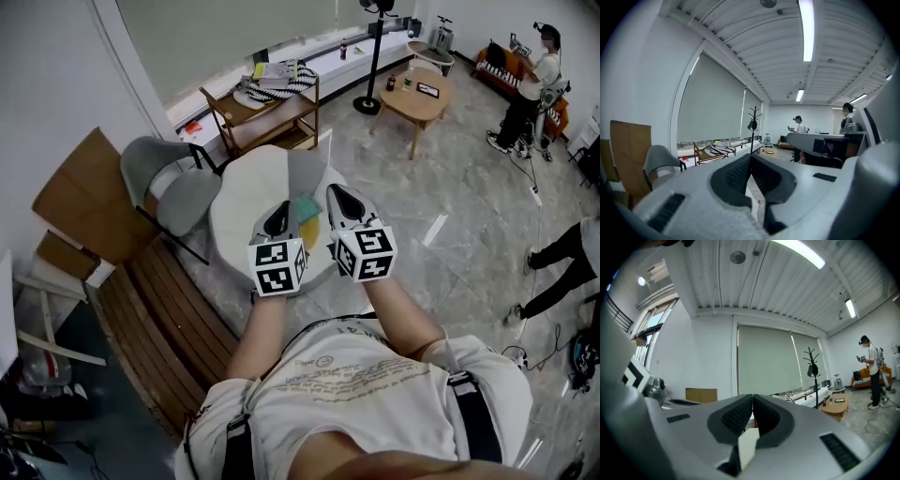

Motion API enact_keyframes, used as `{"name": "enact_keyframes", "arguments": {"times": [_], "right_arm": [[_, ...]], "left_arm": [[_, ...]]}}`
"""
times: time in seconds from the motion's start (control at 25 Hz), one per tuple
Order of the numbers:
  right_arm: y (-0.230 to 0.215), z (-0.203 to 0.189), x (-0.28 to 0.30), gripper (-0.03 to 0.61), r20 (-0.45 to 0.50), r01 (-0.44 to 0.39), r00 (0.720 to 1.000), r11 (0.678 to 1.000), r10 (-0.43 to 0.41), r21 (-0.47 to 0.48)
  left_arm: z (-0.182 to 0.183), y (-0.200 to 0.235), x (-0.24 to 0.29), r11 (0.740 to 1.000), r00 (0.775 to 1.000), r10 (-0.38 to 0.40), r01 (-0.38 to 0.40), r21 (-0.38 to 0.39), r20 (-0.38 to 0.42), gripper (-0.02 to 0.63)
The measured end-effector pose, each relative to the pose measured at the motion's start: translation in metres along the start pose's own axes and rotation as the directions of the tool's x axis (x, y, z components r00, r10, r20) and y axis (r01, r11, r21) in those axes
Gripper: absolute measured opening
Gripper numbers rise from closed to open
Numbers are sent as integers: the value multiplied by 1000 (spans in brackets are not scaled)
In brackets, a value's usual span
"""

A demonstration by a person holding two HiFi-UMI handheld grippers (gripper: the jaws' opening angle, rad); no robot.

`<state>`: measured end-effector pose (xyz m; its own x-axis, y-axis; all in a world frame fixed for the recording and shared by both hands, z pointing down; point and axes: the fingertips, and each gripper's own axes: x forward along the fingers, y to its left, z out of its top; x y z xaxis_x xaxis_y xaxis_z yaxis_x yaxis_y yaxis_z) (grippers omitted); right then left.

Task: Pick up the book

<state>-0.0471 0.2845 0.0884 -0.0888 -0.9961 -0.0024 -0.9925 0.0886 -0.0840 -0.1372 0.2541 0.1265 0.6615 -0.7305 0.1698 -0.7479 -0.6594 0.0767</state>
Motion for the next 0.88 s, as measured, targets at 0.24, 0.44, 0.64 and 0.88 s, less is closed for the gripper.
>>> {"name": "enact_keyframes", "arguments": {"times": [0.24, 0.44, 0.64, 0.88], "right_arm": [[-1, 0, -6, 28, -13, 18, 1000, 1000, -18, -12], [0, -1, -3, 28, -12, 5, 1000, 1000, -6, -15], [-6, -3, 7, 28, -7, -16, 1000, 1000, 15, -17], [-20, -4, 35, 28, 8, -59, 998, 998, 59, -22]], "left_arm": [[-8, -3, -1, 1000, 1000, -20, 20, -11, -18, 14], [-9, -3, -1, 1000, 1000, -15, 14, -6, -17, 14], [-6, -2, 9, 1000, 1000, -8, 8, 16, -14, 14], [-2, 12, 38, 999, 1000, 28, -28, 26, -8, 14]]}}
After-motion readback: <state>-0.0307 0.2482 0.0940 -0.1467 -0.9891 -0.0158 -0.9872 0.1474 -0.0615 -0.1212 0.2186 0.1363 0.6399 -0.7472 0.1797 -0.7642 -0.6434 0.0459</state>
